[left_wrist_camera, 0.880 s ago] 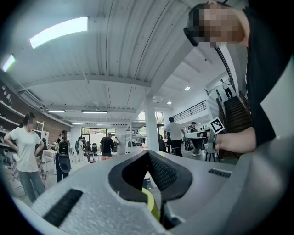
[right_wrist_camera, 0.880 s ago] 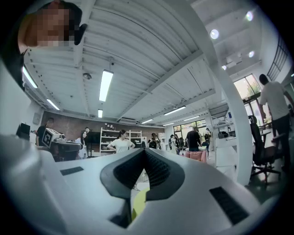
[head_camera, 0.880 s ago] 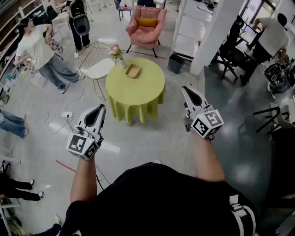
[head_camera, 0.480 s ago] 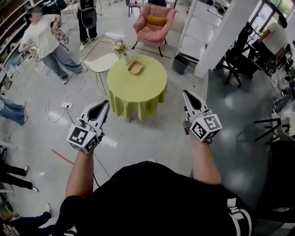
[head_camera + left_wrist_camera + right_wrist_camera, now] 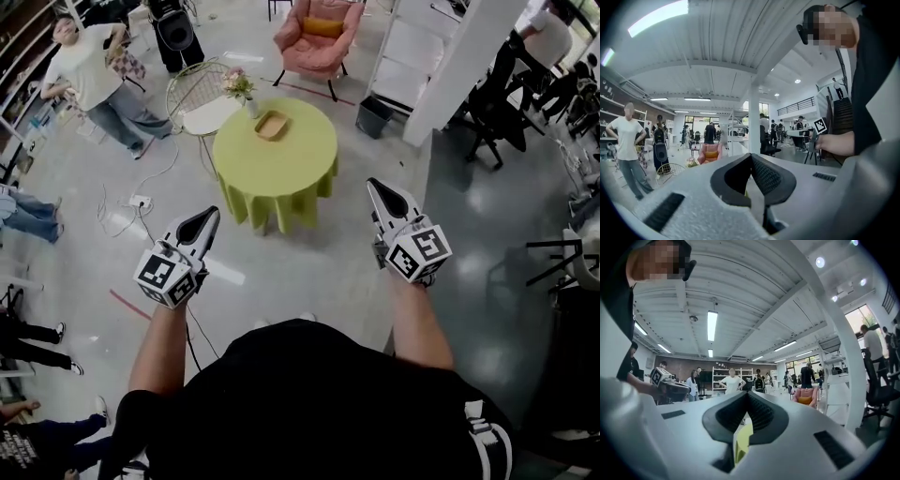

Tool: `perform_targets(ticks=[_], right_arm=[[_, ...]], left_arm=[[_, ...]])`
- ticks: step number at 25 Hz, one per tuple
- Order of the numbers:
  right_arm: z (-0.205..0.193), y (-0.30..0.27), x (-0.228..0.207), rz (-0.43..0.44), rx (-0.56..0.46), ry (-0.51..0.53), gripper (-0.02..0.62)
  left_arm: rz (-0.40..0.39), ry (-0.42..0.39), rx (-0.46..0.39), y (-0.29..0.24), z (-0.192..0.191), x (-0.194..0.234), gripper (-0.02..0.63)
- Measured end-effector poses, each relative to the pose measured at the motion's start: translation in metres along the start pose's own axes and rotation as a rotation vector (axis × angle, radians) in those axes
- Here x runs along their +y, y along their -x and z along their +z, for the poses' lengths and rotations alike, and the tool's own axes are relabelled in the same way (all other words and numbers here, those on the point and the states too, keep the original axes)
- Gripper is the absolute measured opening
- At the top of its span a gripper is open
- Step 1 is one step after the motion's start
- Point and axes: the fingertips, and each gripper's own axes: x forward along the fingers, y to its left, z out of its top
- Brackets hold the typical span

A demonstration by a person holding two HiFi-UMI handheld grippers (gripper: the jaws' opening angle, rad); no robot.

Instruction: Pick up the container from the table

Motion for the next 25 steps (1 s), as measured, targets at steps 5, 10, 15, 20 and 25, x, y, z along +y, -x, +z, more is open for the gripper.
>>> perform_targets(ticks=[5, 10, 15, 20, 25], right_arm=[[-0.007, 0.002, -0.012, 0.035, -0.003, -0.046, 0.011], [-0.010, 0.009, -0.026, 0.040, -0.011, -0.038, 0.011], [-0.016, 0.007, -0.038, 0.049, -0.006, -0.090, 0.011], [-0.020, 0.000, -0.039, 0.060, 0.002, -0.099, 0.011], [-0.027, -0.007, -0.041, 0.045, 0.025, -0.110, 0.011]], left_arm=[[-0.002, -0.009, -0.012, -0.022, 0.009, -0.014, 0.015], [-0.002, -0.013, 0.008, -0.035, -0.003, -0.026, 0.015], [-0.005, -0.007, 0.015, -0.046, -0.004, -0.029, 0.015], [0.000, -0.002, 0.018, -0.053, -0.002, -0.023, 0.015], [-0.005, 0.024, 0.002, -0.062, -0.005, -0.014, 0.015]])
